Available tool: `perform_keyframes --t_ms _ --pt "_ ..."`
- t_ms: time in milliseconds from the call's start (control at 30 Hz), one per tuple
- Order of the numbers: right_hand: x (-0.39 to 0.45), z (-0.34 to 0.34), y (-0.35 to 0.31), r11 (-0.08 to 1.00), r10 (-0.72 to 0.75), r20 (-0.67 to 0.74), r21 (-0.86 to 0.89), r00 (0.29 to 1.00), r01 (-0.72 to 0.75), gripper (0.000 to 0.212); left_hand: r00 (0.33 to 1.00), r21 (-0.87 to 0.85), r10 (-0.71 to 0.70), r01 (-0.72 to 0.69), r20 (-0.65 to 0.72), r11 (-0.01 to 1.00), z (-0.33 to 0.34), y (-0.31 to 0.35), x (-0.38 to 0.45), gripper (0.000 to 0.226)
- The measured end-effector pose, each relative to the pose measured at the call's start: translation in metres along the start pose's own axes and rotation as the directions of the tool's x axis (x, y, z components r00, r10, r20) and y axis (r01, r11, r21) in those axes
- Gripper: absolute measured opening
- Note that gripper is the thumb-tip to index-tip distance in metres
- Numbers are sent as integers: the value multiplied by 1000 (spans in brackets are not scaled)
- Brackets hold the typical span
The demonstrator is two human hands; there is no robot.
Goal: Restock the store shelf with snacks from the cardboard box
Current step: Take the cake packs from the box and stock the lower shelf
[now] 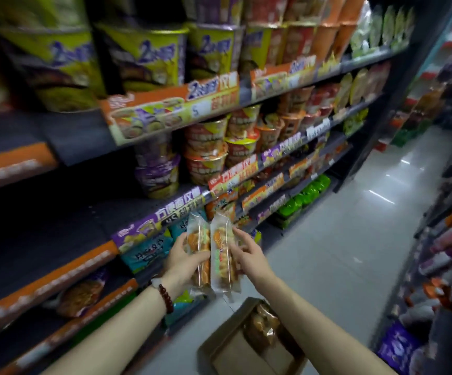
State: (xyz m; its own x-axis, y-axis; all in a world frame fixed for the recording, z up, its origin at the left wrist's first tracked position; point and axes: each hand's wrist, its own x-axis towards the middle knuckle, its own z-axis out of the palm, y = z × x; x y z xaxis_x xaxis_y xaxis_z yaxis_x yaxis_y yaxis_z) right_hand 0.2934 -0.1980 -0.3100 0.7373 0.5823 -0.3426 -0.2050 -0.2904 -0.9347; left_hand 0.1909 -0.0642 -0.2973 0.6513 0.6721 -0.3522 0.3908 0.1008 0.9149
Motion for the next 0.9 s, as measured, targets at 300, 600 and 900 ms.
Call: perform_keyframes --t_ms 300,600,900 --pt "-20 73 -52 997 -7 214 -73 977 23 75 968 -110 -4 -24 -252 994 -89 17 -60 88" --pt "-25 170 -116 996 -75 423 -5 903 85 55 932 -307 -47 -71 -360 949 -197 41 -90 75" --pt "10 208 -131 975 -56 310 -188 949 119 55 923 -451 -120 -63 -366 890 -265 21 -71 59"
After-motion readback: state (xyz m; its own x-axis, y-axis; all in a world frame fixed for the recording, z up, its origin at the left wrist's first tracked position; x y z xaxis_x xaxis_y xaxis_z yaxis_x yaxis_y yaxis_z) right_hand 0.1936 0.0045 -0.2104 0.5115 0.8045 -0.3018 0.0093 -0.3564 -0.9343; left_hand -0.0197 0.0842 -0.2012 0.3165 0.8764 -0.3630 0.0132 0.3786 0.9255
